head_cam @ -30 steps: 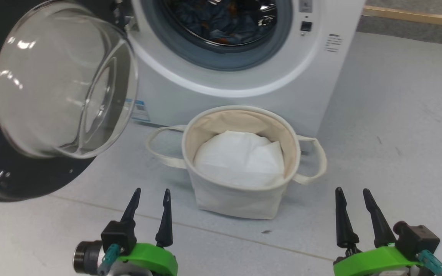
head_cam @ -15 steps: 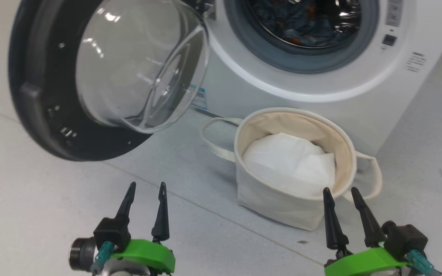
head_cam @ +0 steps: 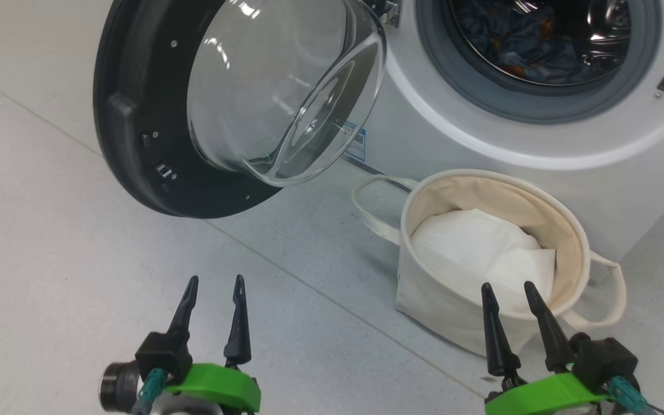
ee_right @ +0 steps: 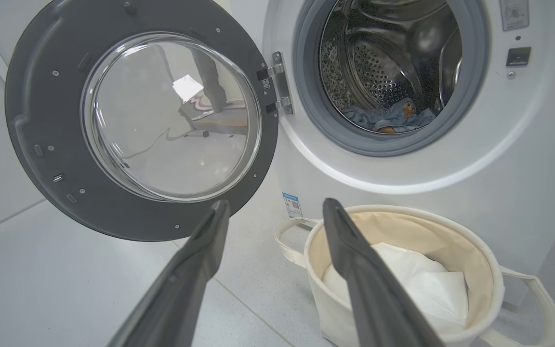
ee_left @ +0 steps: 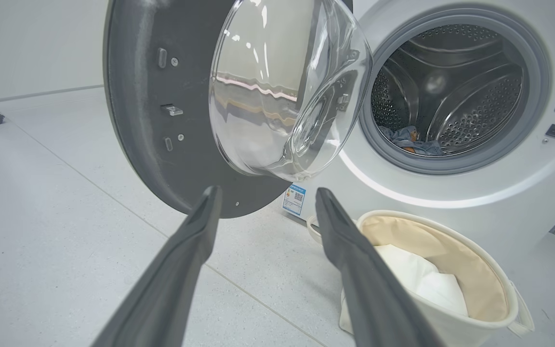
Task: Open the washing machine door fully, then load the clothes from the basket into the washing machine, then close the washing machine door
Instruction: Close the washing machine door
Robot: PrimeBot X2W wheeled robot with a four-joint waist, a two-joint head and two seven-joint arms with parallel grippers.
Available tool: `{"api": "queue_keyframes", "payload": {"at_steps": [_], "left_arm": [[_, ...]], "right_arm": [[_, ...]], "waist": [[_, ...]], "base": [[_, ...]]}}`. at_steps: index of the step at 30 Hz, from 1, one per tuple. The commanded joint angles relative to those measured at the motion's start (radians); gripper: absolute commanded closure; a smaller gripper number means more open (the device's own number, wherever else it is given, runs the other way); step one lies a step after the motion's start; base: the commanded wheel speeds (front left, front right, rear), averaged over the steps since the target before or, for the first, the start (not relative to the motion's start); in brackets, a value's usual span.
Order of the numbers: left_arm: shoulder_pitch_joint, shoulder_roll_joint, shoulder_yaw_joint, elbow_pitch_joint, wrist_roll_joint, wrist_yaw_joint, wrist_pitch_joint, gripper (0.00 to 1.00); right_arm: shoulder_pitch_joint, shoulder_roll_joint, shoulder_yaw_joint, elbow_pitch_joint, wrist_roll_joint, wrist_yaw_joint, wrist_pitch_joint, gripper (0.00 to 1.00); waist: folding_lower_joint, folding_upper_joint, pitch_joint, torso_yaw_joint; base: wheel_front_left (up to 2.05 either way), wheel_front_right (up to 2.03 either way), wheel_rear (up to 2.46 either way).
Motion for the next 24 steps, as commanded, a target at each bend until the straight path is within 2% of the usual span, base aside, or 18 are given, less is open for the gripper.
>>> {"api": "queue_keyframes", "payload": {"at_steps": [1, 24], "left_arm": [[-0.017, 0.013, 0.030, -0.042, 0.001, 0.007, -0.005, 0.00], [-0.024, 0.013, 0.041, -0.078, -0.002, 0.023, -0.005, 0.00]], "right_arm": [[-0.029, -0.004, 0.024, -0.035, -0.008, 0.000, -0.005, 0.00], [-0.042, -0.004, 0.021, -0.036, -0.008, 0.000, -0.005, 0.00]], "waist": [[0.0000, 0.0000, 0.004, 0.015], [0.0000, 0.0000, 0.027, 0.012]], "base": [[0.00, 0.00, 0.00], [0.00, 0.00, 0.00]]}}
